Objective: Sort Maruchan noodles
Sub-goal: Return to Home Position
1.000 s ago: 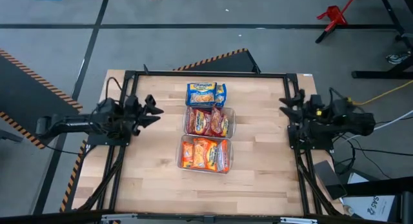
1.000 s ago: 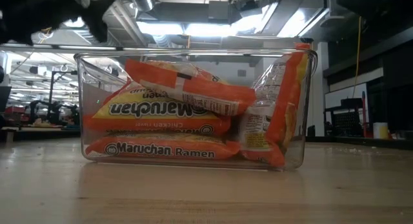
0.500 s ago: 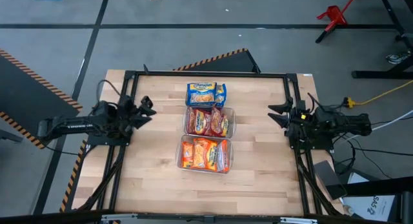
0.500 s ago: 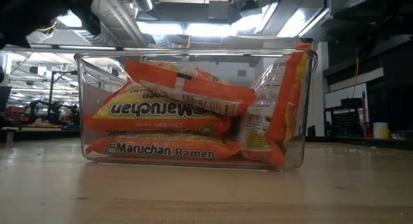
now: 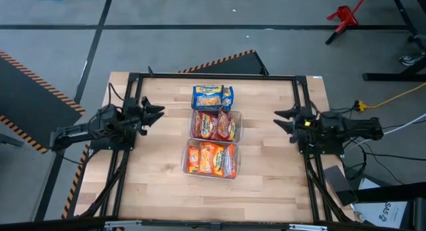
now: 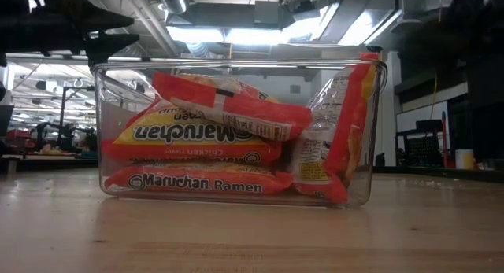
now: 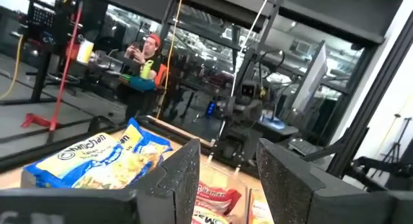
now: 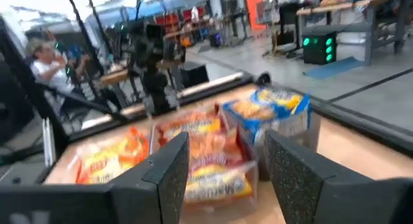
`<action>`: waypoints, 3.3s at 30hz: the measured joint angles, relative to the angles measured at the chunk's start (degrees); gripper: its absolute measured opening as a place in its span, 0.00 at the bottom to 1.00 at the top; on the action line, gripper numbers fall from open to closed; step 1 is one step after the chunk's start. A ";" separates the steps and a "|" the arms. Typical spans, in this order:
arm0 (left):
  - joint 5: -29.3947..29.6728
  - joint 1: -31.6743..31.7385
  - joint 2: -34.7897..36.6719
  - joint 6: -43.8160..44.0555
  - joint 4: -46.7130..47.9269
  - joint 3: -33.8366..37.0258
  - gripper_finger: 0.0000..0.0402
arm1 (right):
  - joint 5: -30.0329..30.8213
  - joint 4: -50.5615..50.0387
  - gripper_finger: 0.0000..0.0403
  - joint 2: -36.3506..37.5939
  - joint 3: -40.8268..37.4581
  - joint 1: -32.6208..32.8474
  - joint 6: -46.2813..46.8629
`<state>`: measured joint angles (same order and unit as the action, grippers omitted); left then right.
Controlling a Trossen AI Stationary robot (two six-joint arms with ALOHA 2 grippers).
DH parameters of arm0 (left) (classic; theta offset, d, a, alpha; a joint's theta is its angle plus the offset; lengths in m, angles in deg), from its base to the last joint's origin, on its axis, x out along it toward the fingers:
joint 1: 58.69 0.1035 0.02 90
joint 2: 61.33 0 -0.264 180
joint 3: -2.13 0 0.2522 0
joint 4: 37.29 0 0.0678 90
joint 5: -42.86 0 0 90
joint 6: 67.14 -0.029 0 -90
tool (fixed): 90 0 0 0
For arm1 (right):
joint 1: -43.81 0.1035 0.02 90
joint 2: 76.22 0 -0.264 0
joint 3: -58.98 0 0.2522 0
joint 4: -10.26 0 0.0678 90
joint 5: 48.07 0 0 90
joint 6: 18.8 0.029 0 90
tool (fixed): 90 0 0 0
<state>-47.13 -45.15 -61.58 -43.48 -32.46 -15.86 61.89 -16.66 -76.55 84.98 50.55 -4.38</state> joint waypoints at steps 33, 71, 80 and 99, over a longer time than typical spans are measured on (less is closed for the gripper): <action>6.53 -5.70 -0.09 -3.26 0.60 3.80 0.37 | -6.53 16.23 0.46 -0.04 -11.72 0.02 -3.92; 6.53 -5.68 -0.11 -3.30 0.60 3.80 0.37 | -6.55 16.14 0.46 -0.04 -11.72 0.02 -3.86; 6.51 -5.70 -0.11 -3.30 0.60 3.80 0.37 | -6.55 16.14 0.46 -0.05 -11.73 0.02 -3.86; 6.51 -5.68 -0.11 -3.30 0.60 3.80 0.37 | -6.55 16.14 0.46 -0.07 -11.74 0.02 -3.86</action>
<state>-40.62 -50.83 -61.69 -46.78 -31.87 -12.06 55.34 -0.52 -76.62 73.23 50.57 -8.23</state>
